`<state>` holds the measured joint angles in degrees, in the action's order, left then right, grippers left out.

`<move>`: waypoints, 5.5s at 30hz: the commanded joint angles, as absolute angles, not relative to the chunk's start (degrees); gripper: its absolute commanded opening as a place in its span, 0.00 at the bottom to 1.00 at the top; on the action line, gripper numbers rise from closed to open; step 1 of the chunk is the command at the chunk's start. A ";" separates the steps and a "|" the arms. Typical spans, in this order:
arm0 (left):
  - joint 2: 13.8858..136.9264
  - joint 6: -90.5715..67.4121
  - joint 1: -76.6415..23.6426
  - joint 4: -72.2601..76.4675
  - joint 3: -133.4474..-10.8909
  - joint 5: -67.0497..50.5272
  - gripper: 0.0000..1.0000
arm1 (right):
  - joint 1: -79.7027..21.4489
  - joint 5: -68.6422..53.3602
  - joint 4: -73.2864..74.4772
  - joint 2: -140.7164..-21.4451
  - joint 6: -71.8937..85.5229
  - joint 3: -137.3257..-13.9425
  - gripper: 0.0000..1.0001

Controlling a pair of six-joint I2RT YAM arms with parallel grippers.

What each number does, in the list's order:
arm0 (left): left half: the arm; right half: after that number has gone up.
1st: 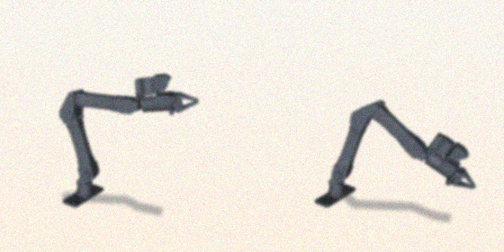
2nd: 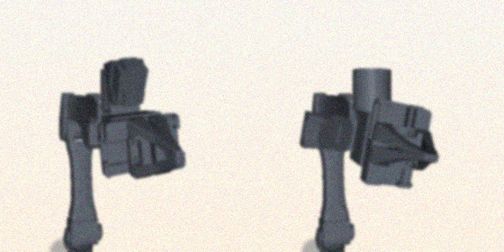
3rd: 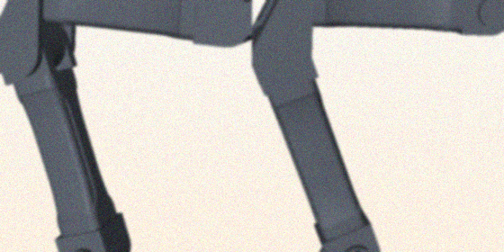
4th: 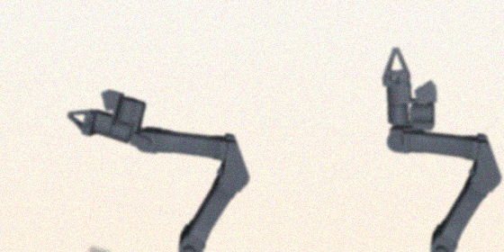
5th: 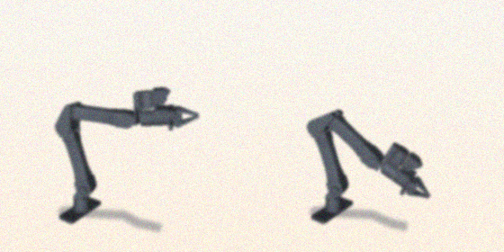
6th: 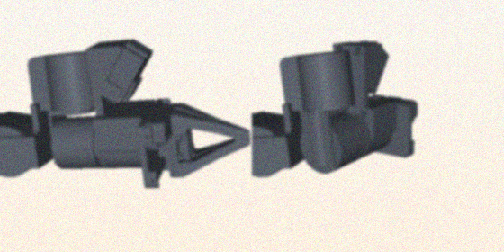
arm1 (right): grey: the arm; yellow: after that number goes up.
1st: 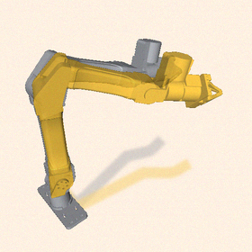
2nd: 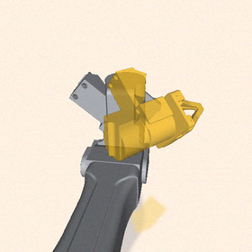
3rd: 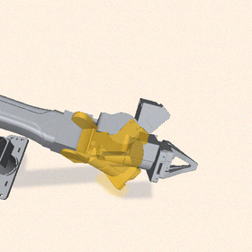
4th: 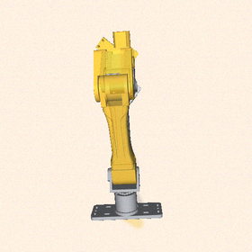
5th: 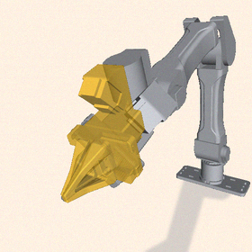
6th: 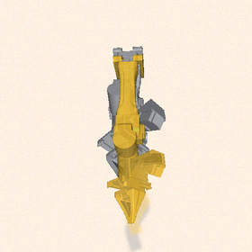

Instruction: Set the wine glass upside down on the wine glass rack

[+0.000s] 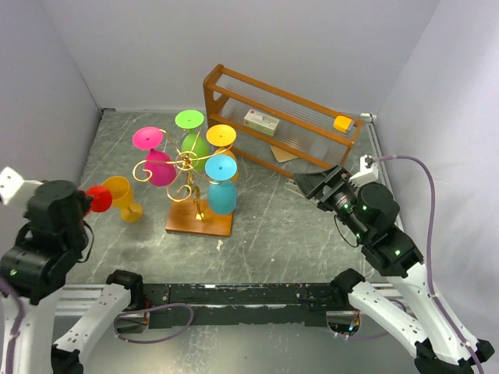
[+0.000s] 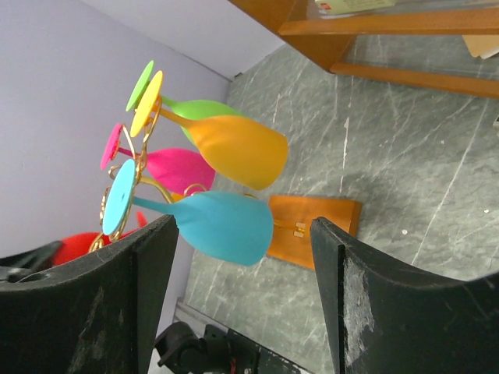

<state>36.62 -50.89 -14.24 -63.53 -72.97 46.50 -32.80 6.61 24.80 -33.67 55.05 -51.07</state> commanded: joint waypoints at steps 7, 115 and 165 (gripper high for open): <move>42.43 -47.02 -14.07 -73.48 -96.44 39.47 0.07 | -32.83 2.65 27.65 -41.21 55.96 -59.63 0.69; 45.79 -73.06 -21.53 2.78 -64.11 -32.50 0.07 | -61.46 41.19 -23.64 -70.46 69.66 -71.88 0.32; 40.27 -59.66 -21.71 -47.42 -86.64 -24.16 0.84 | -87.09 20.10 -1.20 -67.76 2.84 -74.48 0.00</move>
